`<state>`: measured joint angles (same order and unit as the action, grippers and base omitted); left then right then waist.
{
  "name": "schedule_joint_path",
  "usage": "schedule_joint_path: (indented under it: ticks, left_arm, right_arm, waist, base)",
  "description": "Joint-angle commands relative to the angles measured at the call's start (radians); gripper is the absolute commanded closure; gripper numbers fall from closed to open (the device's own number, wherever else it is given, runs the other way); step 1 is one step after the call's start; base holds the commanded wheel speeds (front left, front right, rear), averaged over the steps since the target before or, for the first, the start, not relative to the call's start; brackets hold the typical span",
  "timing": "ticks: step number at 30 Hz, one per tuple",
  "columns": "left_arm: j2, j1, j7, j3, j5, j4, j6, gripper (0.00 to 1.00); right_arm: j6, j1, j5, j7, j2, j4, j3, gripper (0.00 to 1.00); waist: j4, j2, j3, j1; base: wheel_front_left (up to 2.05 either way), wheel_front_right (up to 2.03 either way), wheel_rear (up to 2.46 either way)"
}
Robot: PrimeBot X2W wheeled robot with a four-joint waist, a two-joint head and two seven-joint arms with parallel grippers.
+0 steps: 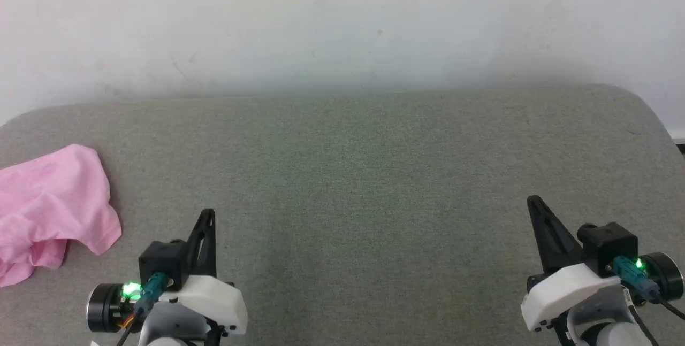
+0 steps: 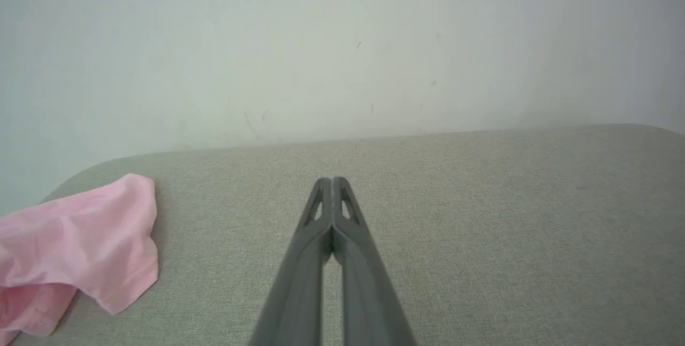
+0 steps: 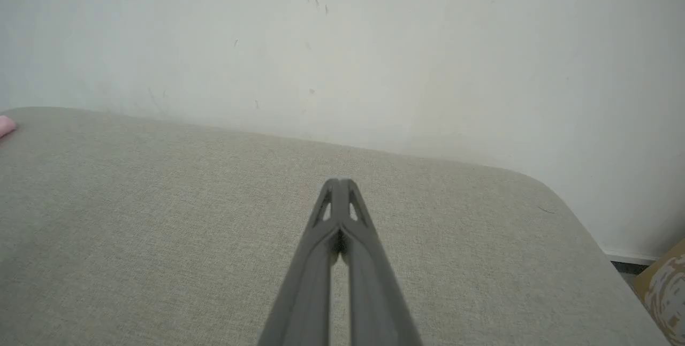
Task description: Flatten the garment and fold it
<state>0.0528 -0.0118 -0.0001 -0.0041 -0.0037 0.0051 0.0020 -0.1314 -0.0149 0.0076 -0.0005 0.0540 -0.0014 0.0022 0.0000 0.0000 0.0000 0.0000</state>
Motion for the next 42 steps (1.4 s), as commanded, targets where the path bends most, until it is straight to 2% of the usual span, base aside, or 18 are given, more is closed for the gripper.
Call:
schedule_joint_path:
  ticks: [1, 23, 24, 42]
  left_arm:
    - [-0.003, 0.012, 0.0, 0.004, 0.004, -0.005, -0.002, 1.0]
    - [-0.003, 0.012, 0.0, 0.004, 0.004, -0.005, -0.002, 1.0]
    - [0.0, 0.0, 0.0, 0.0, 0.0, 0.0, 0.0, 0.0]
    - [0.0, 0.012, -0.034, -0.013, -0.042, 0.007, -0.006, 0.0]
  right_arm:
    - [0.001, 0.015, -0.008, 0.0, -0.004, 0.001, -0.002, 1.0]
    - [0.001, 0.015, -0.008, 0.0, -0.004, 0.001, -0.002, 1.0]
    - [0.0, 0.0, 0.0, 0.0, 0.0, 0.0, 0.0, 0.0]
    - [0.0, -0.005, 0.026, -0.034, 0.0, 0.008, -0.009, 0.0]
  waist:
    - [0.0, 0.0, 0.0, 0.0]
    - [0.0, 0.0, 0.0, 0.0]
    - [0.0, 0.0, 0.0, 0.0]
    - [0.015, 0.0, 0.002, 0.0]
  base:
    - [0.0, 0.0, 0.0]
    - [0.0, 0.0, 0.0]
    - [0.0, 0.0, 0.0]
    - [0.0, 0.0, 0.0]
